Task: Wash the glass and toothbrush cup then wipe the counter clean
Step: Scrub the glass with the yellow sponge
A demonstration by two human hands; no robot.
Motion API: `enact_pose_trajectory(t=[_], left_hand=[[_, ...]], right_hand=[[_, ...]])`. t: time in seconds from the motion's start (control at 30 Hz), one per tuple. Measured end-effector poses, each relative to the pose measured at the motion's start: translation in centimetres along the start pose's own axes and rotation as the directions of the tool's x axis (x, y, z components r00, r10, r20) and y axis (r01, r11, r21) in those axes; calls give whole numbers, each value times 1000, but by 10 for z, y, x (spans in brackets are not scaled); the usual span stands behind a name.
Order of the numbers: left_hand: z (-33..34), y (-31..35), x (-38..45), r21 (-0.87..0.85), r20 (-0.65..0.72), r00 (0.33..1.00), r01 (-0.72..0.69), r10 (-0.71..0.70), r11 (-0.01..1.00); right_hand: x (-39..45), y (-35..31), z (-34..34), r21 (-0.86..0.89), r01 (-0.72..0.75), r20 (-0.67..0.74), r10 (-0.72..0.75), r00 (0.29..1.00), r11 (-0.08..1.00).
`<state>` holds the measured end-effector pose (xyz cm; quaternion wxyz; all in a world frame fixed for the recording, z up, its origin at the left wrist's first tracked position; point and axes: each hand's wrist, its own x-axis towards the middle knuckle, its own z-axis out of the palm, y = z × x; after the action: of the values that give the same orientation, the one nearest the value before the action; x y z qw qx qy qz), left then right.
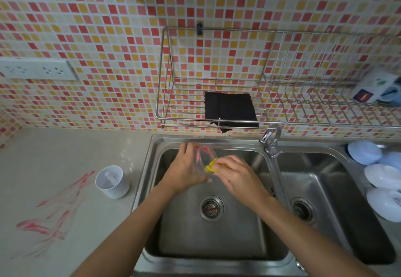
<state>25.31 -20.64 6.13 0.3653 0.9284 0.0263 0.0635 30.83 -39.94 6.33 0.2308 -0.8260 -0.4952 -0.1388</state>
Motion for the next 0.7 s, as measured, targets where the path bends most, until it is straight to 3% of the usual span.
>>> enact_pose_trajectory(t=[0.1, 0.17, 0.2, 0.27, 0.33, 0.37, 0.43, 0.47, 0.53, 0.6, 0.67, 0.7], left_hand=[[-6, -5, 3, 63, -50, 997, -57, 61, 996], [-11, -9, 8, 186, -45, 995, -80, 90, 979], [-14, -9, 9, 231, -32, 996, -70, 80, 970], [-19, -6, 11, 259, 8, 998, -54, 54, 964], [-23, -2, 12, 294, 57, 996, -88, 74, 952], [-24, 2, 12, 311, 82, 992, -113, 92, 944], [-23, 7, 11, 318, 112, 988, -137, 106, 938], [-23, 9, 12, 321, 114, 988, -137, 105, 937], [-22, 9, 14, 339, 104, 988, -140, 111, 930], [-21, 6, 15, 364, 104, 986, -158, 128, 918], [-20, 0, 15, 387, 135, 982, -174, 131, 906], [-18, -4, 14, 380, 155, 980, -175, 124, 908]], right_hand=[[8, -12, -4, 337, -260, 89, 245, 966, 905], [12, -18, -7, 578, -492, 240, 440, 865, 652], [12, -18, -7, 615, -554, 295, 488, 821, 561], [11, -14, -8, 523, -503, 230, 454, 861, 689], [11, -5, -9, 297, -265, 111, 242, 964, 917], [12, 1, -8, 151, -105, 83, 94, 992, 983], [16, 10, -9, -109, 100, 83, -91, 992, 989], [17, 12, -9, -167, 119, 89, -105, 990, 979], [15, 6, -8, -162, 75, 46, -68, 997, 984], [10, -11, -3, 51, -96, 31, 94, 995, 994], [8, -26, 0, 325, -357, 110, 340, 934, 876], [8, -28, 1, 384, -418, 155, 388, 908, 824]])
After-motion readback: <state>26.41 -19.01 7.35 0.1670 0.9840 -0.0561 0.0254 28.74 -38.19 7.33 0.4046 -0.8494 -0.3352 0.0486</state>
